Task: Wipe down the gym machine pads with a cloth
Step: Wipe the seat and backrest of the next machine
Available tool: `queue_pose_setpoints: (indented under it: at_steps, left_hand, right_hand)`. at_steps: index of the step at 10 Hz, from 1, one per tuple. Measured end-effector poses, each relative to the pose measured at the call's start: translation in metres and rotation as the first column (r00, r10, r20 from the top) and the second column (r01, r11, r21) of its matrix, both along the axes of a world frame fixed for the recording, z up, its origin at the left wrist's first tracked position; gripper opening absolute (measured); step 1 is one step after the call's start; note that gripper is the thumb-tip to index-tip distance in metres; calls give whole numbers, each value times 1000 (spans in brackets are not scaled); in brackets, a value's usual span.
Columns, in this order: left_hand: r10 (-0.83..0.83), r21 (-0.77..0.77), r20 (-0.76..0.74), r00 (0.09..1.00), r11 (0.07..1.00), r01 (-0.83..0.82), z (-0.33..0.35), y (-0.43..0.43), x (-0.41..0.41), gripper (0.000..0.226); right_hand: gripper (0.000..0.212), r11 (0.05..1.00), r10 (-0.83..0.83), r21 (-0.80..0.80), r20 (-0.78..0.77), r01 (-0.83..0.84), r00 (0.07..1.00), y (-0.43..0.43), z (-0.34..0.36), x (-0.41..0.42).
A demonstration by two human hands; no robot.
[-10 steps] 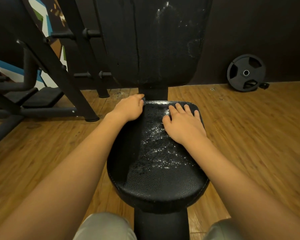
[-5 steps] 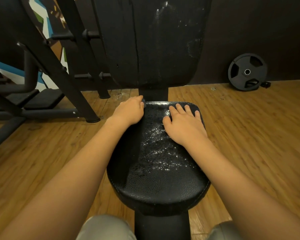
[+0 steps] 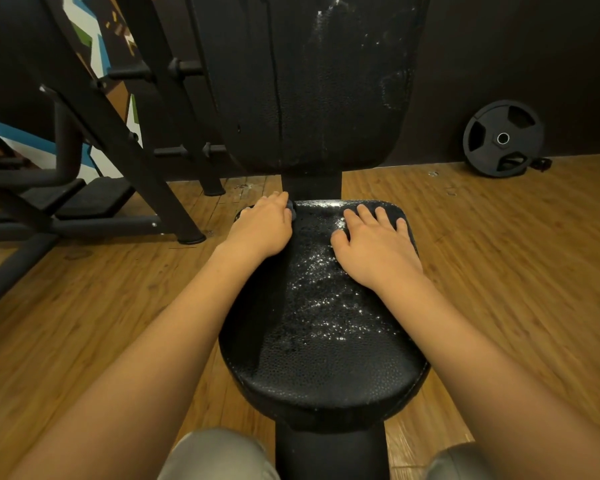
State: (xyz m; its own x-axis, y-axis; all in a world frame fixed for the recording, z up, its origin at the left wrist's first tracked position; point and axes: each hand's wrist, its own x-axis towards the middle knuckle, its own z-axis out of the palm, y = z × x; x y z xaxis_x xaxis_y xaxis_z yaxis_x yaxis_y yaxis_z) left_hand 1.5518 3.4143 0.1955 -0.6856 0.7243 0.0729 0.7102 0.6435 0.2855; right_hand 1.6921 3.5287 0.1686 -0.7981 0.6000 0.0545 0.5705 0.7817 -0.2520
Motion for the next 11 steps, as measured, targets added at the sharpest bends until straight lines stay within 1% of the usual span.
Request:
queue_pose_setpoints:
  at_steps: [2,3,4,6,8,9,10,11]
  left_hand:
    - [0,27,22,1000,1000,-1,-8,-16,12,46]
    - [-20,43,-20,1000,999,21,-19,-35,25,51]
    - [-16,13,41,999,1000,15,-13,-28,14,53]
    - [-3,6,54,999,1000,3,-5,-12,5,52]
    - [-34,32,-3,999,999,34,-16,-62,58,52]
    - [-47,18,37,998,999,46,-17,-65,52,53]
    - [-41,-14,60,997,999,42,-8,-48,41,53]
    - [-50,-21,52,997,999,51,-7,-42,37,53]
  right_hand:
    - [61,1000,1,-3,-1,-1,1000,0,0,0]
    - [61,1000,4,3,-1,-4,1000,1,0,1]
    - [61,1000,5,0,4,-5,1000,1,1,1]
    - [61,1000,7,-1,4,-7,1000,-1,2,1]
    - [61,1000,8,3,-1,-8,1000,1,1,1]
    - [61,1000,7,0,0,-7,1000,2,0,1]
    - [61,1000,8,5,4,-8,1000,2,0,1]
    - [61,1000,7,4,2,-7,1000,1,1,0]
